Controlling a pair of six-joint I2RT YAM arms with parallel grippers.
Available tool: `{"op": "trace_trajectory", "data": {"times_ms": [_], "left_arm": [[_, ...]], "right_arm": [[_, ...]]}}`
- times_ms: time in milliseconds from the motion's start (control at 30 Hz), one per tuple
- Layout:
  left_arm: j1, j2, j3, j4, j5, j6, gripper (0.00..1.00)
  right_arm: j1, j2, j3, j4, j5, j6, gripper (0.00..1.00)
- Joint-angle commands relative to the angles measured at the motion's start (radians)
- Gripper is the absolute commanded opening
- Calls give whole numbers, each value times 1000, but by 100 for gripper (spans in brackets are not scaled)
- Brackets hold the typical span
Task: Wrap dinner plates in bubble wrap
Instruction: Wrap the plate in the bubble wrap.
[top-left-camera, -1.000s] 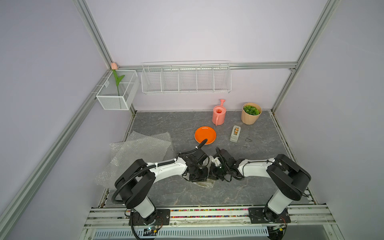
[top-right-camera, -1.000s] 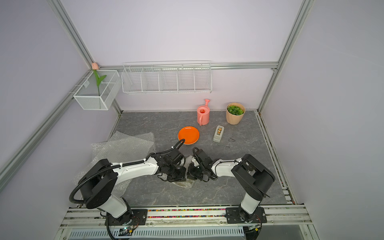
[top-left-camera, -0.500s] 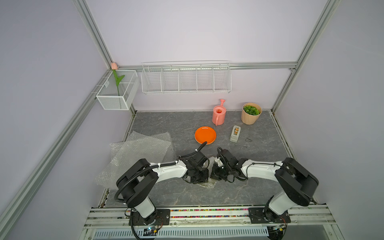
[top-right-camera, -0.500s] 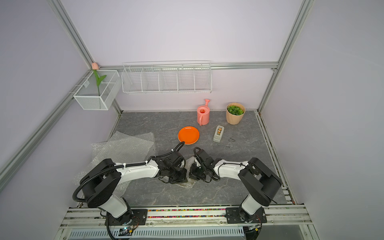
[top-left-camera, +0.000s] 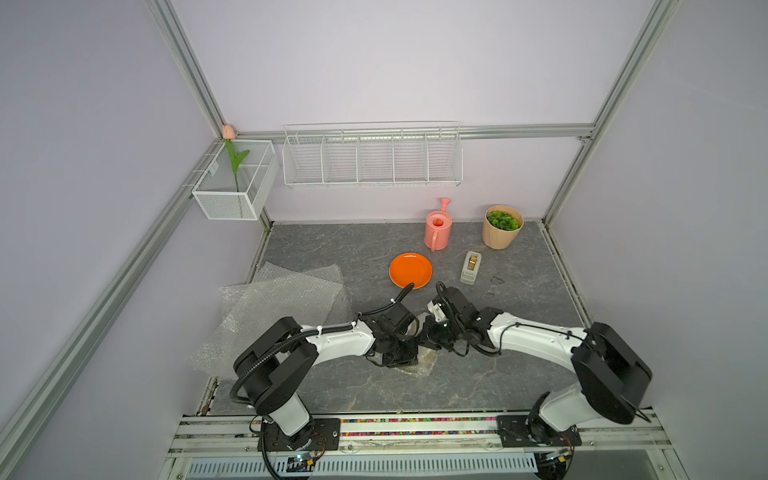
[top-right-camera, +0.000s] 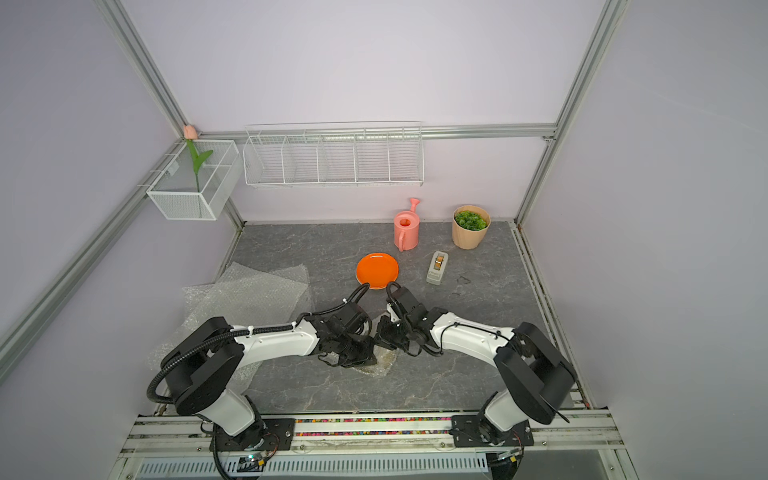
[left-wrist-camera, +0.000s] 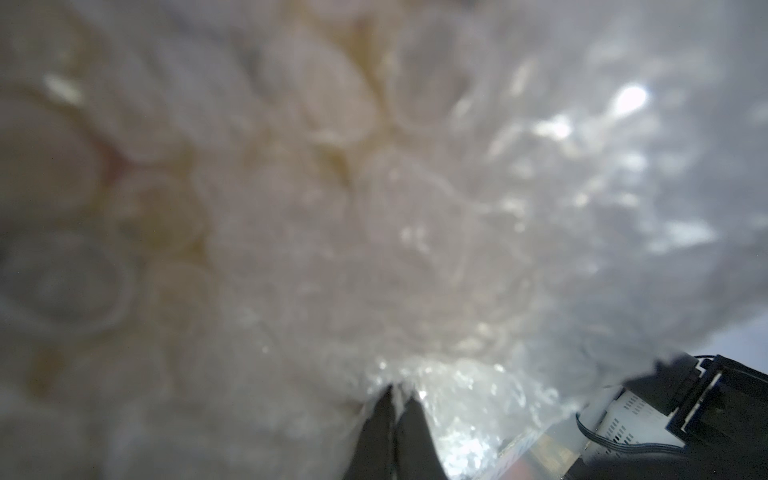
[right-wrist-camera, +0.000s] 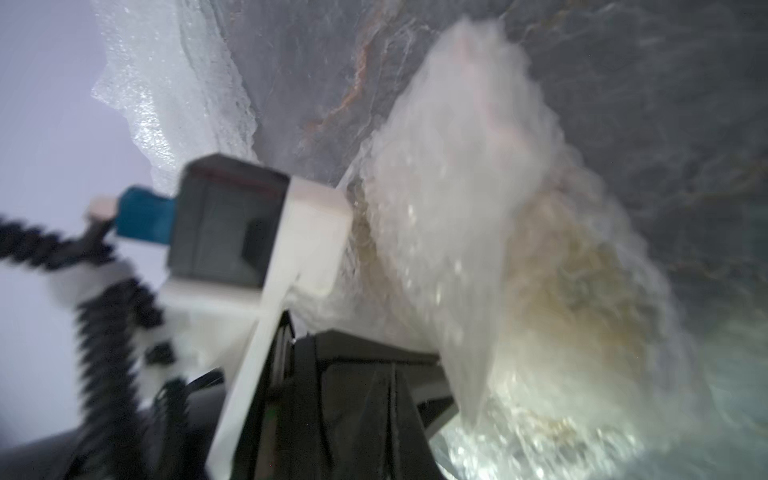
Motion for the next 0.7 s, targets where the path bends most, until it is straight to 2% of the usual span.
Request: {"op": "trace_trajectory", "data": {"times_ms": [0,200,333,400,533,667], "left_arm": [[-9,18,-58,-106,-70,-19,0],[3,-59,-28,-223,-151,4,1],[39,-150,8,-285,-166,26,32],[69,-217,38,-338,-194,45,40],[186,-339,82,-431,-270,88,61],[325,-382,100,-392,-267,185,73]], "right_arm": [[-32,100,-7,7,-33,-31,7],[-44,66,-121,-50,33,-42,7],[-28,30,-211,-4,34,14,7],[-19,2,-232,-5,46,34,7],[-5,-29,-254,5,63,58,7],[-1,-12,-252,26,48,61,7]]}}
